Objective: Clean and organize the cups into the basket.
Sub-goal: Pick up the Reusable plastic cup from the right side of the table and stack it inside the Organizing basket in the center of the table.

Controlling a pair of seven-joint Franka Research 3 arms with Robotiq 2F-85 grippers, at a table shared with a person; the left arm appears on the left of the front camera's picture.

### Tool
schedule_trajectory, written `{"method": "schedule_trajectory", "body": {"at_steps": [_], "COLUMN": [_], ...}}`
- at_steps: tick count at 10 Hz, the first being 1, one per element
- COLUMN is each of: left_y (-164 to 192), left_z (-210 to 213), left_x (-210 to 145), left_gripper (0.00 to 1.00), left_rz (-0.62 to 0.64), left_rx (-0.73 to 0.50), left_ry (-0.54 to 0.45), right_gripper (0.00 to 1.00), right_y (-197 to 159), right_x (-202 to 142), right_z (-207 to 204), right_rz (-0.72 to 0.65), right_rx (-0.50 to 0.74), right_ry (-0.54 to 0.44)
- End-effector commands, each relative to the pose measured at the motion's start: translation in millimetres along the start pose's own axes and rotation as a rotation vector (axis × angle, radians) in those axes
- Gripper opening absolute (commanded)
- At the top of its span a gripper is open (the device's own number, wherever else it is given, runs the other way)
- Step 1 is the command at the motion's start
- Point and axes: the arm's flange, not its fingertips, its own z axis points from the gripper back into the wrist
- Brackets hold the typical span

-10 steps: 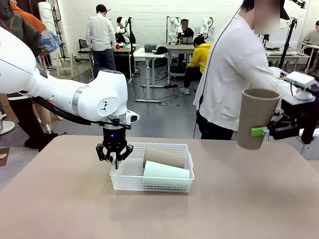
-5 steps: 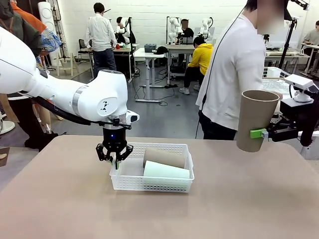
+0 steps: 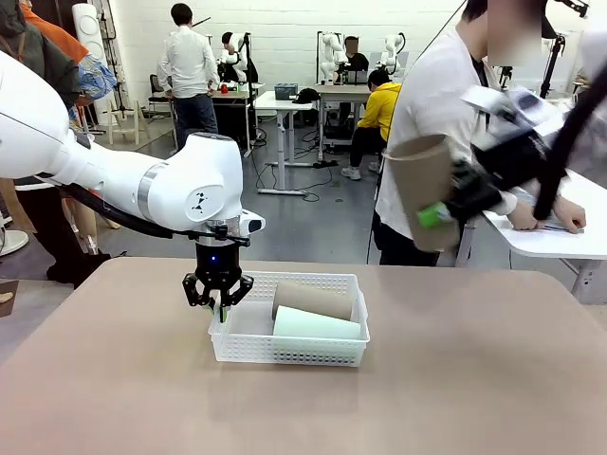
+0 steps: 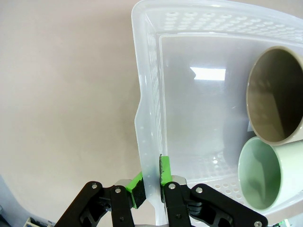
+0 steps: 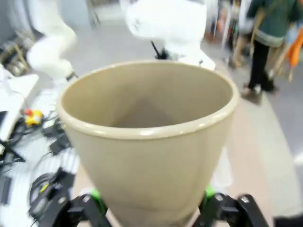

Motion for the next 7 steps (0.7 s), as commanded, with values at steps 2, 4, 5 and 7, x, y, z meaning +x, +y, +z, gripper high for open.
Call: {"method": "schedule_trajectory", "body": {"at_steps": [2,4,5,7], "left_y": [1.1,1.1,1.1,1.1], "left_z": [0.8,0.8,0.8,0.8], "left_x": [0.4,0.4,0.4,0.4], "left_gripper": [0.0,0.0,0.0,0.0], "left_rz": [-0.009,-0.009,-0.009,-0.009], "left_rx": [0.0,0.0,0.0,0.0], "left_ry": [-0.01,-0.01,-0.01,-0.01], "right_gripper": [0.82,0.82,0.82,0.82], "right_y": [-61.5,-82.5,-90.2,-97.8], "right_x": [75.7,95.9,95.4,87.2], "right_z": [-66.7,-123.2,-153.6,-193.7], "right_rz": [-0.158,-0.193,-0.196,-0.197], "right_rx": [0.122,0.153,0.161,0.121], "right_ry": [0.372,0.519,0.592,0.721]}}
